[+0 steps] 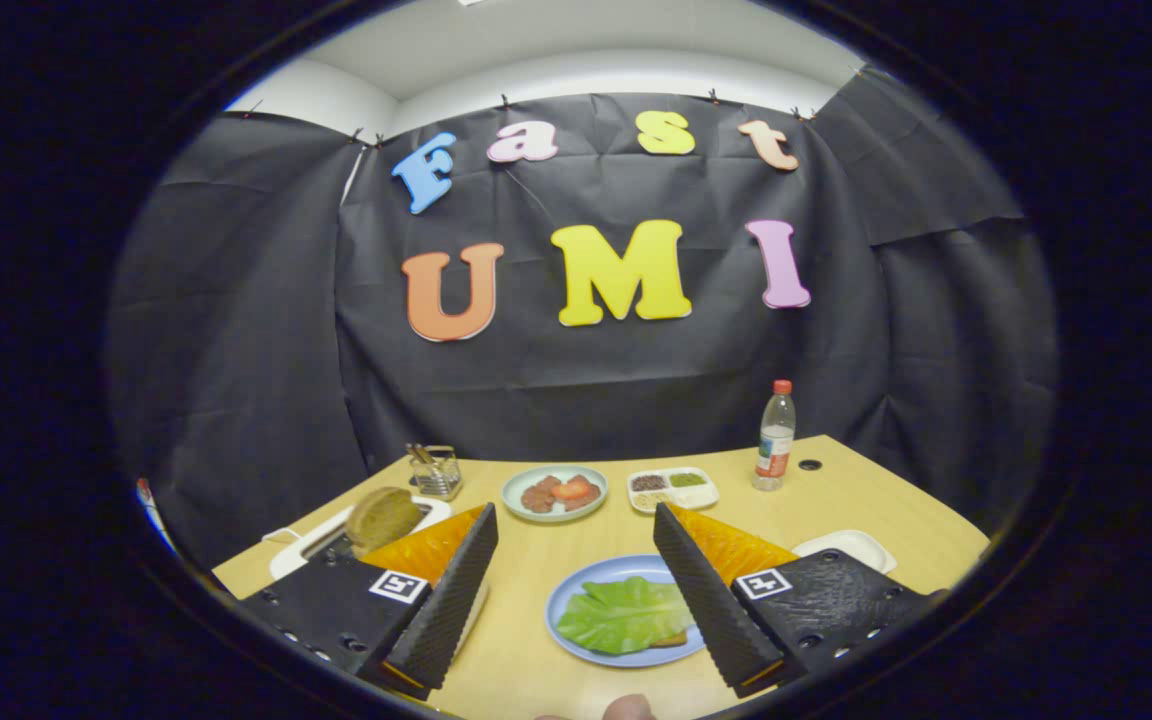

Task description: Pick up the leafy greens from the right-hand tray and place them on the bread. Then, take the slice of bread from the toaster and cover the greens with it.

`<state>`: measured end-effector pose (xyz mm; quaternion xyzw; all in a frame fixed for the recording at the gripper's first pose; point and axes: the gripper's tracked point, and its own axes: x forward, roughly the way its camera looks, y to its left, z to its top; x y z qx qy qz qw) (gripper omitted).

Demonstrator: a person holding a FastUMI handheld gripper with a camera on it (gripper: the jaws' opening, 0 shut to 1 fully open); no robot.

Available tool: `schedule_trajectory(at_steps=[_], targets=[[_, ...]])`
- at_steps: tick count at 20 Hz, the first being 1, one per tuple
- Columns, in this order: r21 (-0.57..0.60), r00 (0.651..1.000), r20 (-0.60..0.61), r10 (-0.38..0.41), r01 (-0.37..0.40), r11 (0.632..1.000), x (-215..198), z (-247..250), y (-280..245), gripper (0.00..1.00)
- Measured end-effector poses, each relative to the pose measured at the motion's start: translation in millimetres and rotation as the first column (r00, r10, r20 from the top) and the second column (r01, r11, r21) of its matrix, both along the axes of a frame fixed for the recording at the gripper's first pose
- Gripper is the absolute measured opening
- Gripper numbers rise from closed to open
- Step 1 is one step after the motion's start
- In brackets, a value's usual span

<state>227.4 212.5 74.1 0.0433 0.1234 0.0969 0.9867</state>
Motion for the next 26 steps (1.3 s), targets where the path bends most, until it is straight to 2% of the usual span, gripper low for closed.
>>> schedule_trajectory(at_steps=[3, 8, 14, 16, 19, 22, 23, 24, 26], targets=[[0.023, 0.999, -0.002, 0.035, -0.035, 0.999, -5, 7, 45, 0.96], [0.016, 0.999, -0.029, 0.046, -0.045, 0.999, -5, -9, 102, 0.96], [-0.056, 0.992, -0.121, 0.031, -0.038, 0.998, 6, -48, 139, 0.95], [-0.064, 0.987, -0.159, 0.029, -0.04, 0.997, 11, -59, 146, 0.92], [-0.101, 0.986, -0.169, 0.006, -0.023, 0.995, 21, -65, 147, 0.7], [-0.09, 0.974, -0.225, 0.005, -0.026, 0.996, 26, -78, 150, 0.48], [-0.077, 0.97, -0.242, 0.007, -0.026, 0.997, 27, -81, 150, 0.41], [-0.059, 0.967, -0.255, 0.019, -0.035, 0.998, 27, -81, 153, 0.29], [-0.044, 0.965, -0.258, 0.042, -0.055, 0.998, 26, -77, 155, 0.14]])
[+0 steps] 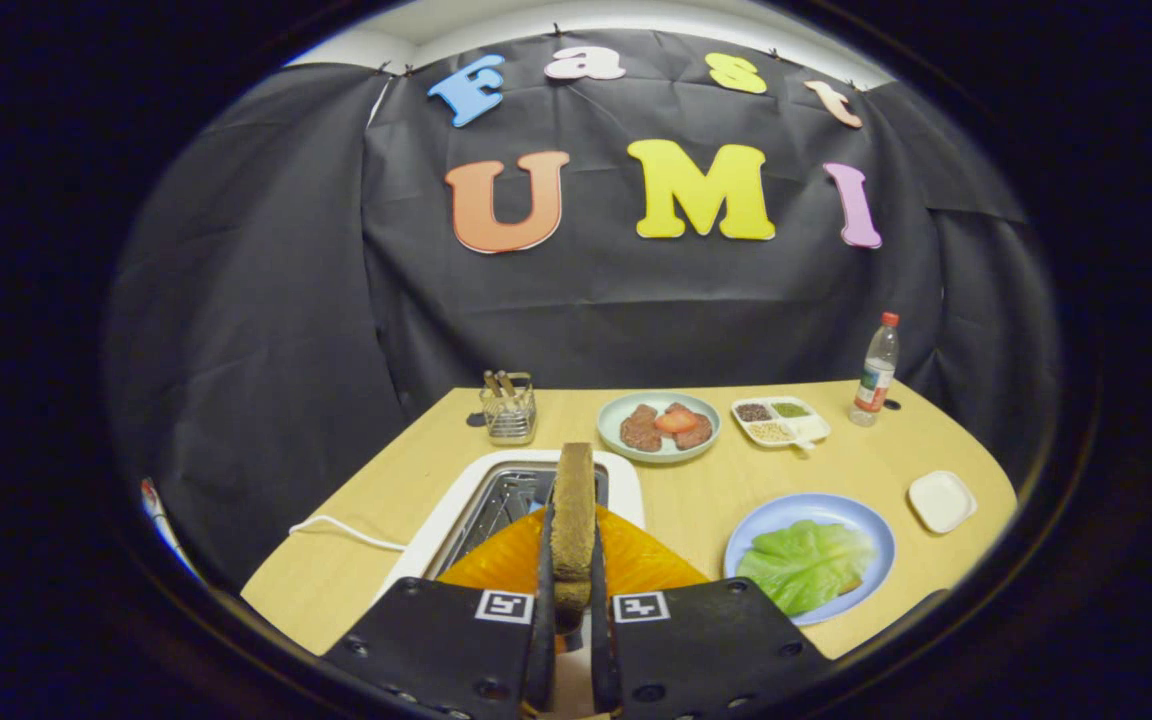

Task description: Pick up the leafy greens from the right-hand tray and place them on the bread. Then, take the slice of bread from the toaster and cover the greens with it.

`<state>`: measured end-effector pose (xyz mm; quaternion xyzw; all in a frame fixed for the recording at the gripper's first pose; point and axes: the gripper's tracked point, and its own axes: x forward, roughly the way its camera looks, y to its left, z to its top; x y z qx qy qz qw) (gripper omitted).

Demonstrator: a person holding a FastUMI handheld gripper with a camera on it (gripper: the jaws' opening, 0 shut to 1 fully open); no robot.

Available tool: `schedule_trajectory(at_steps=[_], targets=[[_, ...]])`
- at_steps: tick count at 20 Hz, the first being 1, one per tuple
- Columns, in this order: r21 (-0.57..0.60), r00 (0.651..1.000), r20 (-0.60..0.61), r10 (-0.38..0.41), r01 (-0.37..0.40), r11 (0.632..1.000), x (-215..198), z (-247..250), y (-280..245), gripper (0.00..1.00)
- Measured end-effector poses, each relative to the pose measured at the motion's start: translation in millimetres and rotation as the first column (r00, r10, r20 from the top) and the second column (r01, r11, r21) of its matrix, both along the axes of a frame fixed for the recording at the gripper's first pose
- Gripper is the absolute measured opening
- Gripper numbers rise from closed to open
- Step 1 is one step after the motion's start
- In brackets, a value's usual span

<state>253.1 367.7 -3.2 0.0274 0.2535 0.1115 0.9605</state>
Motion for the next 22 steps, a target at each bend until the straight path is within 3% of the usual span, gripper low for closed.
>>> schedule_trajectory(at_steps=[2, 12, 16, 19, 22], targets=[[0.01, 1.0, -0.007, 0.023, -0.023, 1.0, -1, 3, 3, 0.08], [0.133, 0.997, 0.064, 0.032, -0.04, 0.99, 0, 61, -15, 0.07], [0.186, 0.993, 0.12, 0.021, -0.043, 0.982, -3, 101, -38, 0.07], [0.162, 0.981, 0.196, -0.002, -0.03, 0.986, -5, 124, -67, 0.07], [0.165, 0.977, 0.211, -0.032, -0.003, 0.986, -5, 121, -95, 0.07]])
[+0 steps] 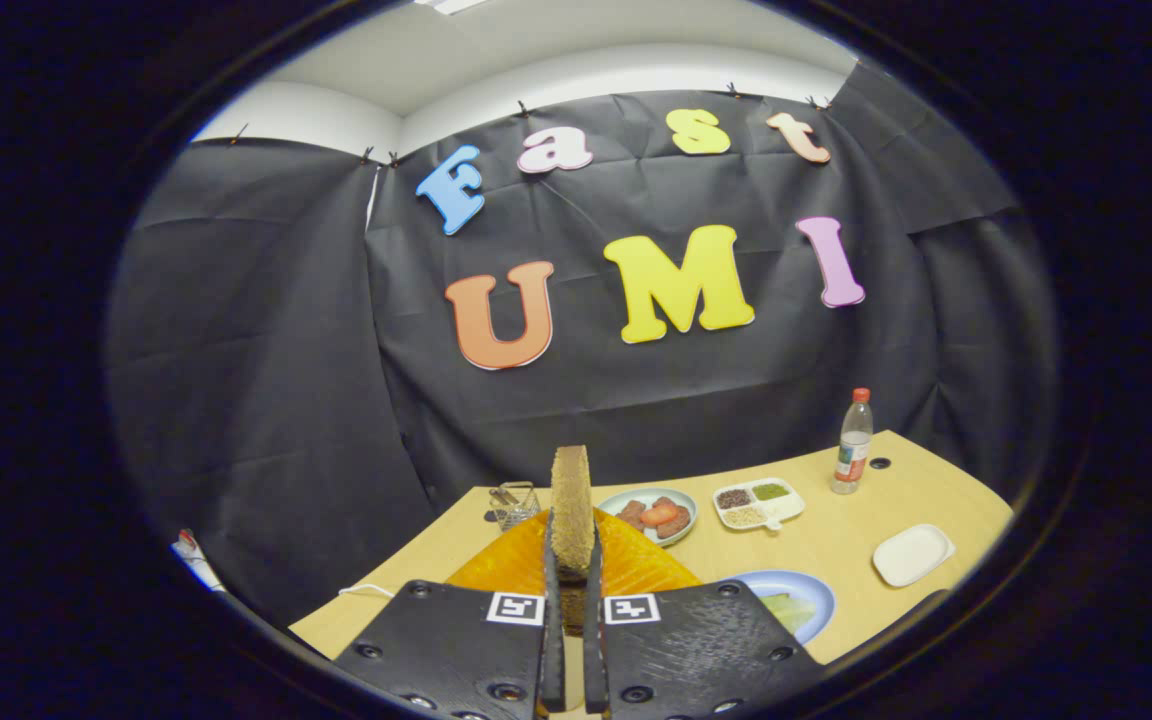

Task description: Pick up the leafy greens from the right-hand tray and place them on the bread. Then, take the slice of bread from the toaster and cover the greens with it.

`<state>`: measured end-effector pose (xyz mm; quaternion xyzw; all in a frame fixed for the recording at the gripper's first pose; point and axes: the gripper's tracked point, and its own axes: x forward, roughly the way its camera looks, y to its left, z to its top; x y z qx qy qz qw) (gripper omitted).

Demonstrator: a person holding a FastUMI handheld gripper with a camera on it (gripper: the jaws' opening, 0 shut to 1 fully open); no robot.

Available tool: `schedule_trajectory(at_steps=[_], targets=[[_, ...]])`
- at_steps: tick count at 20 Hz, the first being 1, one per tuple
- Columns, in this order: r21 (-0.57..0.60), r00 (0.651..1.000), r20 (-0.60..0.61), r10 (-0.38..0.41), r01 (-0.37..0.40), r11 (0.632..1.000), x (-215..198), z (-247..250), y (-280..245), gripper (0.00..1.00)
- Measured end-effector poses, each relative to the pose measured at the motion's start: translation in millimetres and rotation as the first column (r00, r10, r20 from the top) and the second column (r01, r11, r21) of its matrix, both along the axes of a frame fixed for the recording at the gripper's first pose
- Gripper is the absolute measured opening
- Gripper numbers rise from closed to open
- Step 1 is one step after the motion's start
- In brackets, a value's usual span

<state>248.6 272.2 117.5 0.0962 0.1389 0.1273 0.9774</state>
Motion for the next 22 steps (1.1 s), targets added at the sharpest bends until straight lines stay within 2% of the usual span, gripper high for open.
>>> schedule_trajectory(at_steps=[5, 11, 18, 22], targets=[[-0.03, 0.996, -0.045, -0.078, 0.076, 0.997, 4, -44, -56, 0.07], [-0.009, 0.986, -0.118, -0.114, 0.114, 0.993, 16, -99, -88, 0.07], [0.106, 0.971, -0.218, -0.098, 0.123, 0.987, 35, -156, -84, 0.07], [0.214, 0.962, -0.258, -0.088, 0.146, 0.966, 42, -177, -89, 0.07]])
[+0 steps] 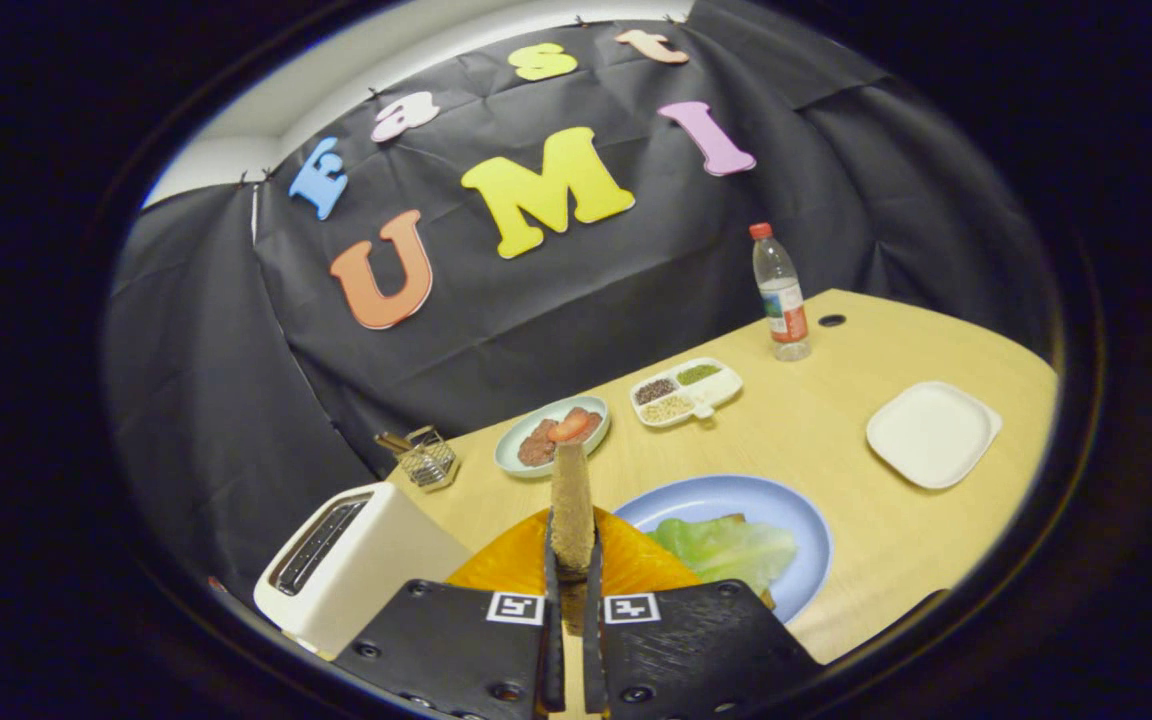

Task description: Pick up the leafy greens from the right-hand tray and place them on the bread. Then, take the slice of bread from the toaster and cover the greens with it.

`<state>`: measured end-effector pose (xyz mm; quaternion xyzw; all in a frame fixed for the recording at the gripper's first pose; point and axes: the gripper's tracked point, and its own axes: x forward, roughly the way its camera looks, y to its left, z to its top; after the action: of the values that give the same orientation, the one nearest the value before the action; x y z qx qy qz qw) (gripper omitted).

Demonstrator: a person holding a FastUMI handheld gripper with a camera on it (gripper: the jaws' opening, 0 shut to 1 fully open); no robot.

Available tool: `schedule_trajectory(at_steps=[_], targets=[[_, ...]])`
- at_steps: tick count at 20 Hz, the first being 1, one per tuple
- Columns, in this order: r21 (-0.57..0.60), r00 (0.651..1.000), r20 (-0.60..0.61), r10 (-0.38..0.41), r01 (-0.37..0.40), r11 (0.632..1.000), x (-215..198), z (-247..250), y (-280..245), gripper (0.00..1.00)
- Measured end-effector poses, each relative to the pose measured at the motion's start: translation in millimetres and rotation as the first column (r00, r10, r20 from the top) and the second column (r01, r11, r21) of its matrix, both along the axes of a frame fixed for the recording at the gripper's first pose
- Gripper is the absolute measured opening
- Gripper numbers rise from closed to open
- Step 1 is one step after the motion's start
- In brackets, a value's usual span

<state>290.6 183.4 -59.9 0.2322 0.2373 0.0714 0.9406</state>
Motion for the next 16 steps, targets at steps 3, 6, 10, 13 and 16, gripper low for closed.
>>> schedule_trajectory(at_steps=[3, 6, 10, 13, 16], targets=[[0.044, 1.0, -0.014, -0.016, 0.017, 0.999, 3, -15, -11, 0.07], [0.059, 0.999, -0.038, -0.012, 0.014, 0.998, 6, -30, -21, 0.07], [0.032, 0.997, -0.073, 0.001, 0.001, 0.999, 3, -46, -39, 0.16], [0.012, 0.996, -0.083, -0.014, 0.015, 1.0, 4, -49, -57, 0.32], [-0.008, 0.994, -0.102, -0.035, 0.035, 0.999, 3, -56, -78, 0.46]])
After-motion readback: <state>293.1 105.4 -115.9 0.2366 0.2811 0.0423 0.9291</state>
